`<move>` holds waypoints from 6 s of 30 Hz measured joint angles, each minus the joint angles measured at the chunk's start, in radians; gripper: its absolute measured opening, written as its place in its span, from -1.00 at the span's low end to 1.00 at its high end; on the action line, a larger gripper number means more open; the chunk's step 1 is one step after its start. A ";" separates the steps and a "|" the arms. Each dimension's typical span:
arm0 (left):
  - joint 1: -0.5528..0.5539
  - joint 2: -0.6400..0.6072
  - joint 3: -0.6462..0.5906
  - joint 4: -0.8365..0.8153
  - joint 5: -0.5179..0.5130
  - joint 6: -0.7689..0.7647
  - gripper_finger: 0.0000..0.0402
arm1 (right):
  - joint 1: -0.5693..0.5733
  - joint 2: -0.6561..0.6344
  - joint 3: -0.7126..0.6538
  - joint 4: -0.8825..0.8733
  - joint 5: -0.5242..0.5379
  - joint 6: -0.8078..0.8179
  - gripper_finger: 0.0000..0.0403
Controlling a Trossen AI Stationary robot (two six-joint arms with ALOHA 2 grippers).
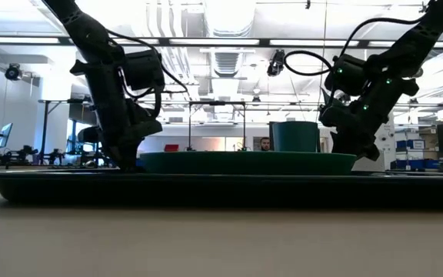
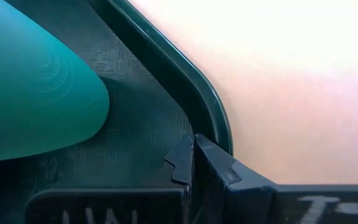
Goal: Pick and place plate/cup/fork/spoon on tray
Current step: Move the green tray to the center of the table, then adjust the plate on the green tray, then adjust the cup on the green tray
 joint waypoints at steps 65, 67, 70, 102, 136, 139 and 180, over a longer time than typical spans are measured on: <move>0.003 -0.199 0.081 -0.092 -0.071 0.061 -1.00 | 0.750 0.270 0.320 -0.084 0.210 0.448 -0.96; 0.003 -0.199 0.080 -0.093 -0.071 0.062 -1.00 | 0.750 0.272 0.320 -0.085 0.212 0.448 -0.96; 0.003 -0.199 0.080 -0.093 -0.071 0.062 -1.00 | 0.750 0.275 0.320 -0.084 0.216 0.448 -0.96; 0.003 -0.199 0.080 -0.091 -0.070 0.061 -1.00 | 0.915 0.232 0.320 -0.109 0.217 0.671 -0.96; 0.003 -0.199 0.069 -0.080 -0.070 0.057 -1.00 | 0.911 0.205 0.314 -0.149 0.287 0.667 -0.96; 0.003 -0.199 0.069 -0.076 -0.070 0.057 -1.00 | 0.924 0.205 0.314 -0.149 0.287 0.681 -0.96; 0.003 -0.198 0.069 -0.052 -0.070 0.058 -1.00 | 0.721 0.094 0.606 -0.665 0.559 0.359 -0.96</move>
